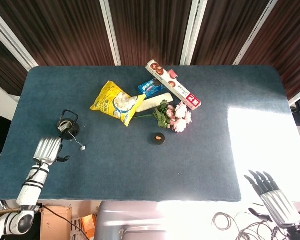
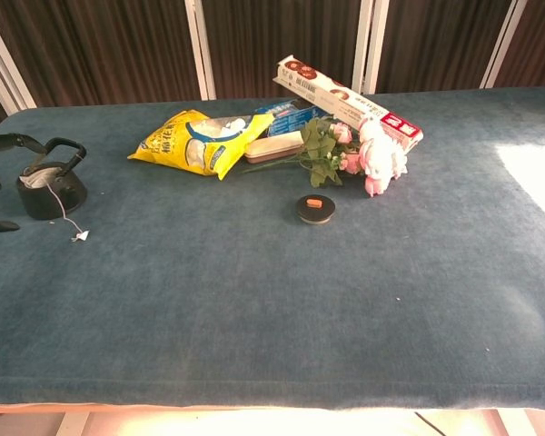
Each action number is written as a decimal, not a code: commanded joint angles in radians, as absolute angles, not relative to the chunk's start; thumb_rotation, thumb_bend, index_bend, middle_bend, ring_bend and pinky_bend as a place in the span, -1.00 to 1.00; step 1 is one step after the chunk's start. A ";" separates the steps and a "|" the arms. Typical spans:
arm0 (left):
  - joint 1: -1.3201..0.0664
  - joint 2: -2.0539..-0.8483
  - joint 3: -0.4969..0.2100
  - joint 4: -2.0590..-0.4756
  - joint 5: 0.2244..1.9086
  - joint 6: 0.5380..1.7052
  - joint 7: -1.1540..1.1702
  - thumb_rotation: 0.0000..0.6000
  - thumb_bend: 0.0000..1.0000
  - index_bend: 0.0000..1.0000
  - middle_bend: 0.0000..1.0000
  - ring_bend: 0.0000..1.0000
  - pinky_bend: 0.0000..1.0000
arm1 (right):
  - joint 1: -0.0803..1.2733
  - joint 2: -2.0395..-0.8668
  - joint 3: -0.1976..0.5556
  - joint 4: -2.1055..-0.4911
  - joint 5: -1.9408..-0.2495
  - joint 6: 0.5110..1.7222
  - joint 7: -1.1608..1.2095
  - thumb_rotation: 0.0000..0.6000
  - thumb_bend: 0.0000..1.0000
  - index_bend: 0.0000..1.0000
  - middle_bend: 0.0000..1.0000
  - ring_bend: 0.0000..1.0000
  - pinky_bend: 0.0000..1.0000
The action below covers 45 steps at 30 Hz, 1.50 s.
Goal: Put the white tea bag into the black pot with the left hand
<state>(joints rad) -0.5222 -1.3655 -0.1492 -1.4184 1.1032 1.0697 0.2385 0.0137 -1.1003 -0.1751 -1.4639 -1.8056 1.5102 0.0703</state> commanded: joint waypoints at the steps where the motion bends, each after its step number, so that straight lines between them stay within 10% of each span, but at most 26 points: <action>1: -0.562 -1.381 -0.196 -1.340 1.007 0.986 0.243 1.00 -0.15 -0.64 1.00 1.00 1.00 | 0.013 -1.099 -0.175 -1.463 -1.806 1.511 0.072 1.00 -0.77 -1.00 -1.00 -1.00 -1.00; 45: -0.653 -1.444 -0.179 -1.163 0.880 0.839 0.303 0.99 0.15 -0.48 1.00 1.00 1.00 | 0.016 -1.098 -0.169 -1.467 -1.791 1.501 0.072 1.00 -0.77 -1.00 -1.00 -1.00 -1.00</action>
